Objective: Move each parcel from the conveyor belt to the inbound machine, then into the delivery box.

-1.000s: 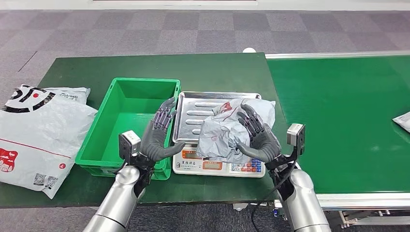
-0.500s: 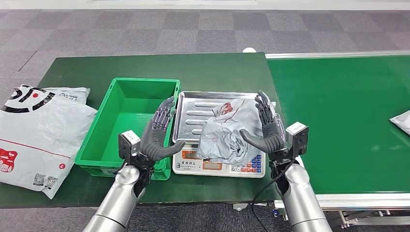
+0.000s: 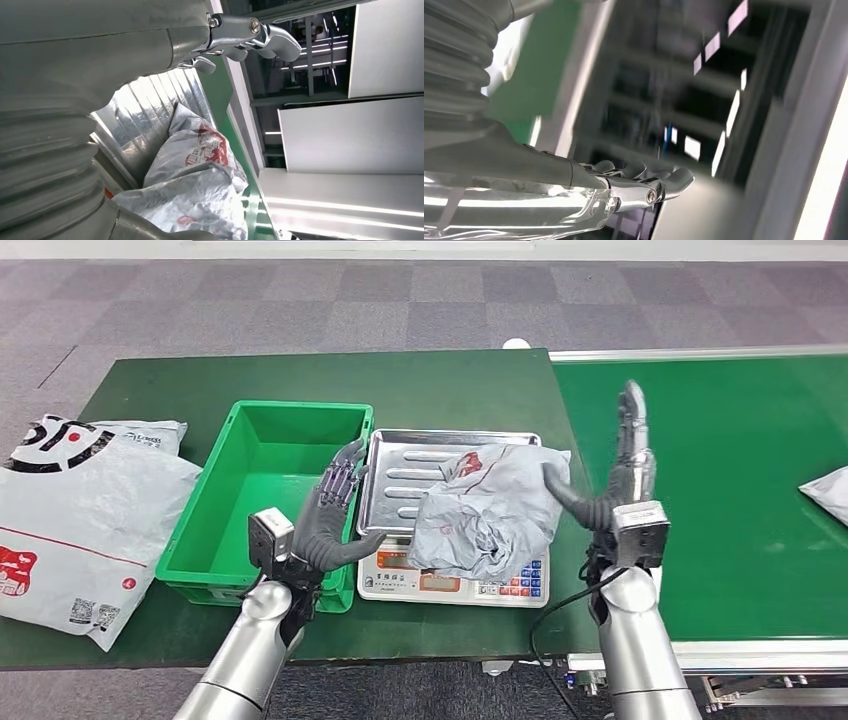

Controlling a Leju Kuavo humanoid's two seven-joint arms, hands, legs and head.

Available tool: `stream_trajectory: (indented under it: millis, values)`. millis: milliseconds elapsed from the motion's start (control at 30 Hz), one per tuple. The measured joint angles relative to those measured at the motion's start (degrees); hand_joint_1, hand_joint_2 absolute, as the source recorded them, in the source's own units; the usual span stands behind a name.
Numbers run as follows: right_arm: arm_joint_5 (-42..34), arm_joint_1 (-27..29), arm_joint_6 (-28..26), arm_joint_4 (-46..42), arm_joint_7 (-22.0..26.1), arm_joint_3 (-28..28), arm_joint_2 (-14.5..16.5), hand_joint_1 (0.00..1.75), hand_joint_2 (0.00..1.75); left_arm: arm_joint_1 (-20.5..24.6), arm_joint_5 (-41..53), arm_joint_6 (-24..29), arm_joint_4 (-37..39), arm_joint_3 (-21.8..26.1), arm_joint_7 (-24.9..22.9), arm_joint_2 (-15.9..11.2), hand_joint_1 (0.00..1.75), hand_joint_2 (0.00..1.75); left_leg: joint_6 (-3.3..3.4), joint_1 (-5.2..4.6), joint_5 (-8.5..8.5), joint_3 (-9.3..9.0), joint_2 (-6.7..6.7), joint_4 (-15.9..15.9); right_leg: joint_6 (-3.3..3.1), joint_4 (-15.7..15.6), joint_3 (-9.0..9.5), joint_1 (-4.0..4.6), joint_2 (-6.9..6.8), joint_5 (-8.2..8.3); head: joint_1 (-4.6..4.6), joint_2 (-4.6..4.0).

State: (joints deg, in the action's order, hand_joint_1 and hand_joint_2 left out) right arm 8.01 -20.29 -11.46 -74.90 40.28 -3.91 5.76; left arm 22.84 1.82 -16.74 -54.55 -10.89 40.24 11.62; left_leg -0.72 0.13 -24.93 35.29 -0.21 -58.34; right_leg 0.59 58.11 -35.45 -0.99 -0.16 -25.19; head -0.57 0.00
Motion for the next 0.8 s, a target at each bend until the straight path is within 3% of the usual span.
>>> stream_trajectory:
  millis: [200,467,600,800]
  values:
    - [-5.93,0.68,-4.49,-2.88,0.02,10.23,-0.21,0.0,1.75,0.38,1.36,5.5,-2.6,-2.19,0.01,1.03,0.0,1.75,0.04,-0.05,-0.03,0.02,-0.04,-0.02,0.02,0.0,0.0,-0.04,-0.02,0.01,0.0,0.0]
    - [-5.3,0.16,-6.47,-2.21,0.01,14.7,0.16,0.0,1.75,3.38,13.16,12.91,-7.75,-15.1,0.04,3.23,0.0,1.75,0.11,-0.05,-0.08,0.03,-0.02,-0.01,0.02,0.0,0.0,-0.03,-0.02,0.0,0.0,0.0]
    - [-6.05,-1.12,-5.32,0.84,-0.01,14.77,0.28,0.0,1.75,5.97,21.08,12.76,-3.46,-21.91,-1.07,4.37,0.0,1.75,0.11,-0.05,-0.08,0.01,0.02,-0.02,0.03,0.0,0.01,-0.04,0.01,0.02,0.0,0.0]
    - [-5.63,-2.83,-4.25,5.33,-0.01,15.6,0.4,0.0,1.75,11.44,28.57,9.83,12.67,-28.2,-10.58,7.49,0.0,1.75,0.13,-0.08,-0.06,0.01,0.03,-0.02,0.06,0.0,0.01,-0.06,0.02,0.05,0.0,0.0]
